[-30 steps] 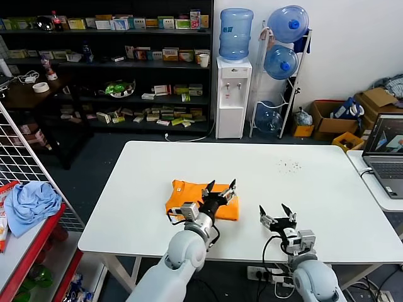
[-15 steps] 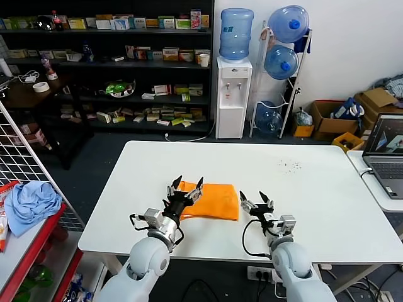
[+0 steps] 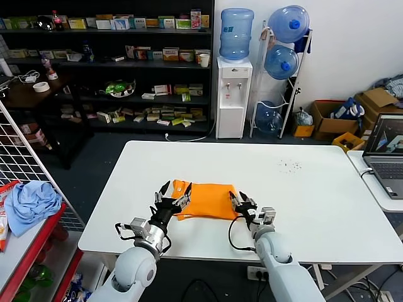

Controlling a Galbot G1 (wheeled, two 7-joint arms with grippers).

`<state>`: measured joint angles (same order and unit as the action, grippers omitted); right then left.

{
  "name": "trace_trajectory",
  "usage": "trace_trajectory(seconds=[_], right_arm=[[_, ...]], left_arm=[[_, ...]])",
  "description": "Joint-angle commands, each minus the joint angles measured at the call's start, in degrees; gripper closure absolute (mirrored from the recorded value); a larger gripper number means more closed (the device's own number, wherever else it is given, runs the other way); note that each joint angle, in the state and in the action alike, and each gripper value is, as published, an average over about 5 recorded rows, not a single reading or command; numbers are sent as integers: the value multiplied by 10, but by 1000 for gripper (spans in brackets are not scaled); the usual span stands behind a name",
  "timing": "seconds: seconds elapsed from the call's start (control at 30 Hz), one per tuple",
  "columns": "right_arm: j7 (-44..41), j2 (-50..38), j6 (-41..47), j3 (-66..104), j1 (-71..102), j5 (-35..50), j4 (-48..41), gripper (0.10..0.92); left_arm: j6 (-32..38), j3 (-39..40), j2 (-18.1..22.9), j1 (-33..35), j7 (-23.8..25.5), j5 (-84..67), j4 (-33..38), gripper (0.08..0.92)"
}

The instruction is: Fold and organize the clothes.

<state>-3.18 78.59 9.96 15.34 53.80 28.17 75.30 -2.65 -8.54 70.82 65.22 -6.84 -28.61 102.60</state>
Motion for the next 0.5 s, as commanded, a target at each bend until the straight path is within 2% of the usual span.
trace_trajectory(seconds=[0.03, 0.37, 0.5], right_arm=[[-1, 10, 13, -18, -29, -20, -44, 553], [8, -9, -1, -3, -11, -58, -19, 838], [5, -20, -3, 9, -6, -71, -18, 893]], left_arm=[[3, -8, -8, 19, 2, 5, 12, 177], [3, -6, -7, 23, 0, 0, 14, 177], [3, -4, -4, 23, 0, -5, 13, 177]])
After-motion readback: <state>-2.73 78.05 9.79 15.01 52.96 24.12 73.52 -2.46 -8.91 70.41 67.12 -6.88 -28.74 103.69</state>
